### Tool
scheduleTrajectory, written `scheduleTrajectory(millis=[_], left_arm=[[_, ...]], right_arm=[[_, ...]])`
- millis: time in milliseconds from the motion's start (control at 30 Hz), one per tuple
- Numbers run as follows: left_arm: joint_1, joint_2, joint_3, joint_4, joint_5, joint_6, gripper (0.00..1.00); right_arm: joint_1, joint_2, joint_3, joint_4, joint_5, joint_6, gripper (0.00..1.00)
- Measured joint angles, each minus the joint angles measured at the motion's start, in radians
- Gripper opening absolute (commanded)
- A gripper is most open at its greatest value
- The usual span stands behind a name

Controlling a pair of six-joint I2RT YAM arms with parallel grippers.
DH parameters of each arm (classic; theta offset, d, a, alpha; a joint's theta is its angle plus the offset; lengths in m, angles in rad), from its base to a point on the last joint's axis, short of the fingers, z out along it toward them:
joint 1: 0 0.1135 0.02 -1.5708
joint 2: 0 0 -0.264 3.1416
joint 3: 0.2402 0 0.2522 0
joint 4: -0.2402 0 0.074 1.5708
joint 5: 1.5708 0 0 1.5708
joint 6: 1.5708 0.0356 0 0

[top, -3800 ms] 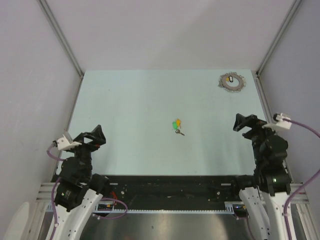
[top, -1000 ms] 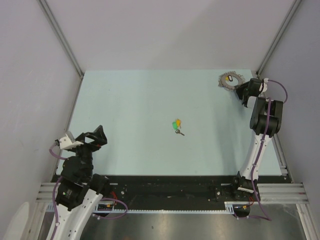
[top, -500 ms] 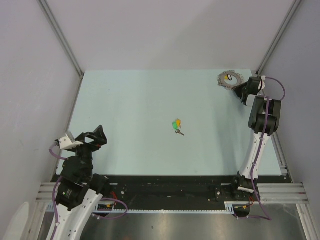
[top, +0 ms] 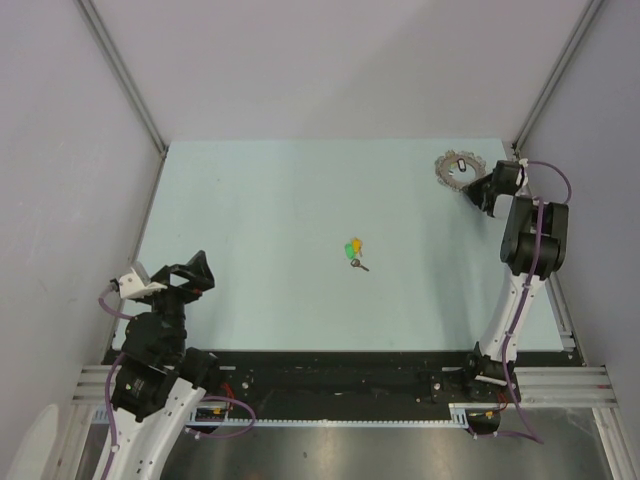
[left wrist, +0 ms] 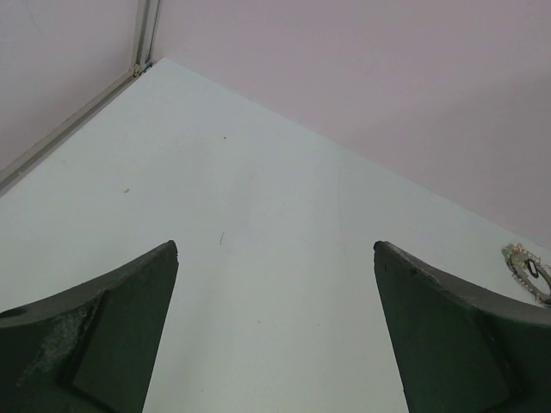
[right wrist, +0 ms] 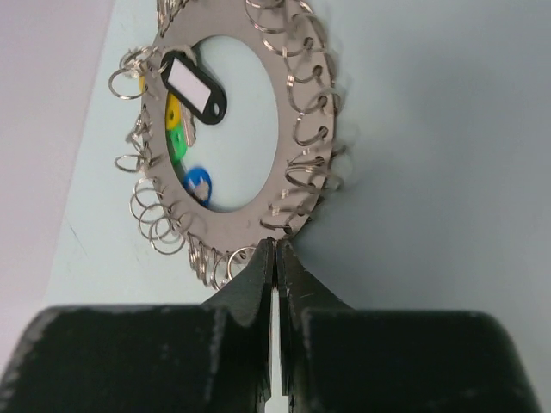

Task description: Put the keys on the keyring

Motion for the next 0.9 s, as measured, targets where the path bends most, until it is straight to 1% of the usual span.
scheduleTrajectory(millis=[133,200,300,433,633,733,800,900], left_arm=[[0.0,0.0,0.0,0.0,0.007,0.0,1.0],[0.0,0.0,0.0,0.0,0.015,0.0,1.0],[0.0,0.0,0.0,0.0,0.03,0.0,1.0],[0.001,0.0,0.0,-0.001,0.055,0.0,1.0],[0.001,0.0,0.0,0.0,0.109,0.0,1.0],[0.001,0.001,0.0,0.0,0.137,0.0,1.0],[0.002,0.004,0.0,0.0,0.155,0.0,1.0],[0.002,0.012,0.0,0.0,0.181,0.001,1.0]], right_arm=[[0.021,-0.104,-0.076,-0.108,0.001,-0.031,0.0],[0.037,-0.183,-0.144,-0.152,0.004,-0.041,0.0],[0.055,-0.329,-0.275,-0.207,0.011,-0.056,0.0],[0.066,-0.566,-0.476,-0.286,0.02,-0.087,0.0],[0.102,-0.919,-0.717,-0.413,0.026,-0.136,0.0],[0.151,-1.111,-0.804,-0.505,0.046,-0.153,0.0],[0.207,-1.226,-0.838,-0.578,0.076,-0.161,0.0],[0.311,-1.346,-0.871,-0.654,0.099,-0.155,0.0]])
